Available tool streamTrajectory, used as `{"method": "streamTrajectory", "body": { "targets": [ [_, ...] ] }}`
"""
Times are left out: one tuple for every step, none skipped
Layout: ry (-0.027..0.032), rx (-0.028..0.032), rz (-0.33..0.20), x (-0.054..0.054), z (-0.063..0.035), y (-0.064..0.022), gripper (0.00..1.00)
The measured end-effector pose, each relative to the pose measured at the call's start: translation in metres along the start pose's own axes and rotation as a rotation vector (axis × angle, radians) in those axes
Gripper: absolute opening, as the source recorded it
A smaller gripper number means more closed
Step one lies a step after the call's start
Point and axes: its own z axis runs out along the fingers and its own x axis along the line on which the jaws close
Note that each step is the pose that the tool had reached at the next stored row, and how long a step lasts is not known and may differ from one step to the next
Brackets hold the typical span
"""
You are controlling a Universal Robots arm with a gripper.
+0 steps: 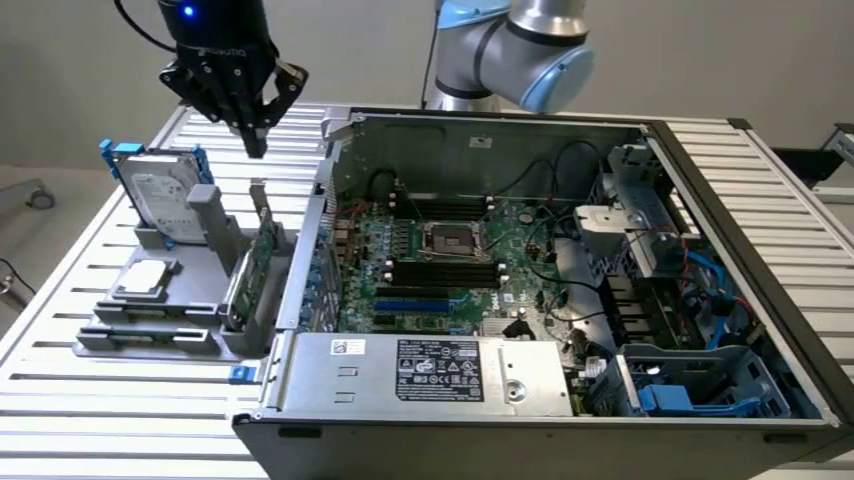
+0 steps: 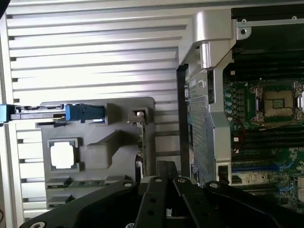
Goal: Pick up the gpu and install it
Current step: 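Reach for the gpu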
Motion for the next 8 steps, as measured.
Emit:
{"method": "streamTrajectory", "body": {
  "targets": [
    [0.0006,0.0002,0.000,0.004,0.0013,-0.0004,0.11],
    [0.0014,0.0002,0.000,0.009,0.0028,-0.0009,0.11],
    [0.0023,0.0001,0.000,0.012,0.0043,-0.0015,0.11],
    [0.0046,0.0004,0.000,0.014,0.0057,-0.0024,0.11],
    [0.0079,0.0006,0.000,0.015,0.0068,-0.0038,0.11],
    [0.0119,0.0009,0.000,0.015,0.0077,-0.0055,0.11],
    [0.0164,0.0012,0.001,0.016,0.0084,-0.0072,0.11],
    [0.0210,0.0015,0.001,0.016,0.0090,-0.0090,0.11]
  ]
}}
